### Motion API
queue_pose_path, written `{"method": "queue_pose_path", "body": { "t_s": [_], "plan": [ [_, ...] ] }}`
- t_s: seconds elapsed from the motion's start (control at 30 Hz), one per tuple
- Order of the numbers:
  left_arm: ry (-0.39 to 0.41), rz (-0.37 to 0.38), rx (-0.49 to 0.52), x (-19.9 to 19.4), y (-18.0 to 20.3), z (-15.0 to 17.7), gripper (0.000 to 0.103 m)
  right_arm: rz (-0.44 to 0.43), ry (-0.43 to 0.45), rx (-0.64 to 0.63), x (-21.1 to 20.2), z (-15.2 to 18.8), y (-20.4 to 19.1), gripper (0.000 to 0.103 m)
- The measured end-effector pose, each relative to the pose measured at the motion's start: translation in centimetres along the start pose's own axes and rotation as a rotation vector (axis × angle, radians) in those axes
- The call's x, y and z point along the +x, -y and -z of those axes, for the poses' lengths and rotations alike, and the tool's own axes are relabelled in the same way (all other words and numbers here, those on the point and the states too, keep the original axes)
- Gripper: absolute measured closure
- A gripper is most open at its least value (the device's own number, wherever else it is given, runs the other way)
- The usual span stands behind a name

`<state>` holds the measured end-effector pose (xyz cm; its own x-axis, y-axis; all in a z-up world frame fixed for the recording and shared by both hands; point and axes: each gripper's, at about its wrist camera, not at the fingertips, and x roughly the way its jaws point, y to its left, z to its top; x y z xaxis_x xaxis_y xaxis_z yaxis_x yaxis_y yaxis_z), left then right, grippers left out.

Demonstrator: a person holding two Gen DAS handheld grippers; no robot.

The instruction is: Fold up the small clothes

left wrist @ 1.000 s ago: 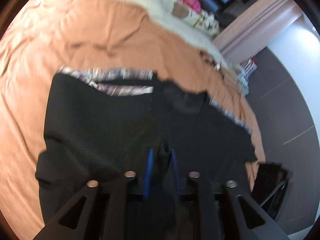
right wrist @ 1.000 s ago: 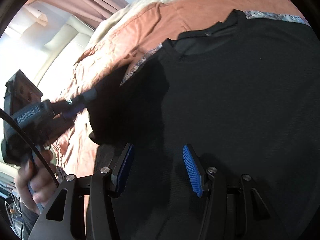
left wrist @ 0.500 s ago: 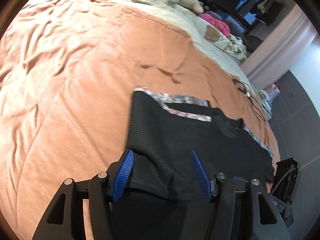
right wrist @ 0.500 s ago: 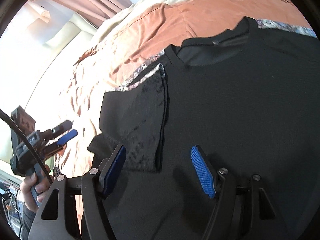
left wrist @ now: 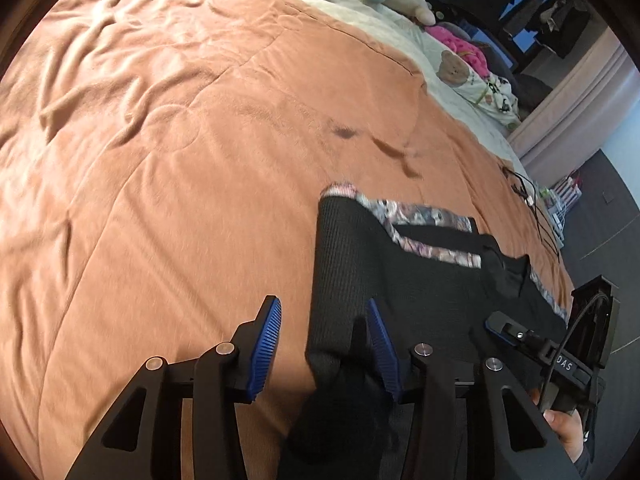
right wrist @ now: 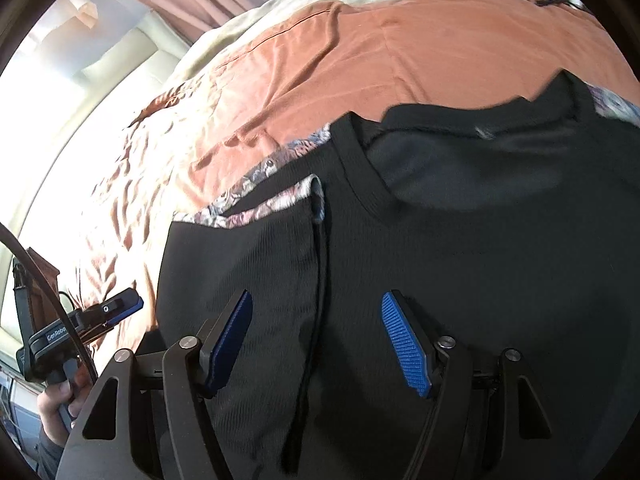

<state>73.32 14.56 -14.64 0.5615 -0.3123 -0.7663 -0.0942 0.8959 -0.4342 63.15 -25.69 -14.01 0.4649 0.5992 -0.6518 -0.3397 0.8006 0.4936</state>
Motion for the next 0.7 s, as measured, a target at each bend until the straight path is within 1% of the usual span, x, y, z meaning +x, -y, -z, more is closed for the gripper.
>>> {"method": "queue_pose_path", "body": {
  "t_s": [0.03, 0.1, 0.17, 0.23, 0.3, 0.37, 0.4, 0.43, 0.47, 0.53, 0.57, 0.6, 0.63, 0.7],
  "plan": [
    [-0.003, 0.000, 0.003, 0.4, 0.1, -0.3, 0.056, 0.002, -0.002, -0.008, 0.5, -0.4, -0.1, 0.048],
    [-0.005, 0.005, 0.005, 1.2, 0.3, -1.1, 0.056, 0.002, -0.009, -0.012, 1.4, -1.0, -0.2, 0.050],
    [0.002, -0.001, 0.016, 1.7, 0.5, -1.7, 0.056, 0.013, -0.014, -0.012, 2.3, -1.6, -0.2, 0.050],
    [0.002, -0.029, 0.030, 2.6, 0.3, -2.5, 0.056, 0.018, 0.003, -0.025, 2.8, -2.3, -0.3, 0.051],
    [-0.010, -0.033, 0.011, 3.6, -0.4, -3.2, 0.056, 0.018, 0.006, -0.036, 3.3, -2.7, -0.5, 0.051],
    [-0.016, -0.021, -0.009, 4.5, -1.0, -3.7, 0.056, 0.020, 0.003, -0.050, 4.0, -2.9, -0.8, 0.053],
    [-0.012, -0.012, -0.011, 4.6, -1.0, -3.9, 0.056, 0.024, 0.000, -0.061, 4.2, -3.0, -1.0, 0.058],
    [-0.010, -0.008, -0.007, 4.7, -1.0, -4.1, 0.061, 0.025, -0.004, -0.066, 4.4, -3.1, -1.1, 0.067],
    [-0.010, -0.002, -0.001, 4.9, -0.9, -4.2, 0.075, 0.025, -0.011, -0.070, 4.6, -3.2, -1.2, 0.072],
    [-0.033, 0.019, 0.021, 5.4, -0.4, -4.5, 0.093, 0.030, -0.014, -0.069, 4.8, -3.3, -1.1, 0.090],
    [-0.028, 0.006, 0.040, 5.5, 0.0, -4.6, 0.097, 0.031, -0.009, -0.063, 4.7, -3.3, -0.9, 0.093],
    [-0.020, -0.004, 0.058, 5.4, 0.5, -4.6, 0.099, 0.022, -0.001, -0.057, 4.5, -3.4, -0.8, 0.098],
    [0.003, -0.005, 0.080, 5.0, 1.0, -4.8, 0.099, 0.017, 0.013, -0.058, 4.1, -3.3, -0.9, 0.100],
    [0.073, 0.017, 0.110, 3.6, 2.1, -5.4, 0.099, 0.022, 0.029, -0.072, 3.3, -3.0, -1.2, 0.100]
  ]
}}
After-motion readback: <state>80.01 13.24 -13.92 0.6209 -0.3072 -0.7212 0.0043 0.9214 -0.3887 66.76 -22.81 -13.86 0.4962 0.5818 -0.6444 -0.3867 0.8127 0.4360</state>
